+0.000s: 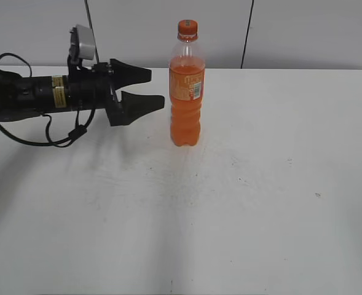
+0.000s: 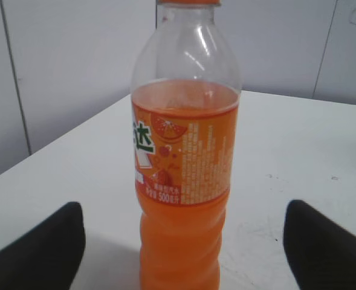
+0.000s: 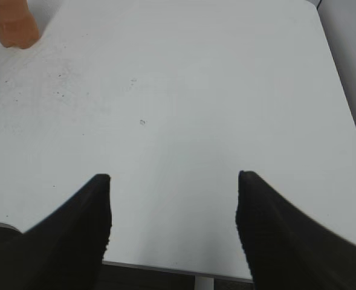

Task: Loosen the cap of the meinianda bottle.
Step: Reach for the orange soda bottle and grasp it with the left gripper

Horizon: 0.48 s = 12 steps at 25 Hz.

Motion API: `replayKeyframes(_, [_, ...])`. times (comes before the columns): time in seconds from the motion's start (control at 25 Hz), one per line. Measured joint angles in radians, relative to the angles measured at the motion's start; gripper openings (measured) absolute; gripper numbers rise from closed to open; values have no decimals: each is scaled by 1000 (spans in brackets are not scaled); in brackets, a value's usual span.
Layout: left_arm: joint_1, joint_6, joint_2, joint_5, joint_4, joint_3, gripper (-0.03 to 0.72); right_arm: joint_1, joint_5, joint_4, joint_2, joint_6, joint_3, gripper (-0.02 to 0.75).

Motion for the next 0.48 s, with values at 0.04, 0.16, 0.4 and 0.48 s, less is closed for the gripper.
replayKeyframes(0.04, [-9, -18, 24, -1, 16, -40, 608, 0, 0, 0, 0, 0, 0, 491])
replayKeyframes(0.16, [-41, -60, 83, -4, 36, -132, 607, 0, 0, 0, 0, 0, 0, 491])
replayKeyframes(0.4, [-101, -95, 163, 3, 35, -248, 599, 0, 0, 0, 0, 0, 0, 491])
replayKeyframes(0.48, [-118, -114, 187, 18, 28, -286, 593, 0, 0, 0, 0, 0, 0, 491])
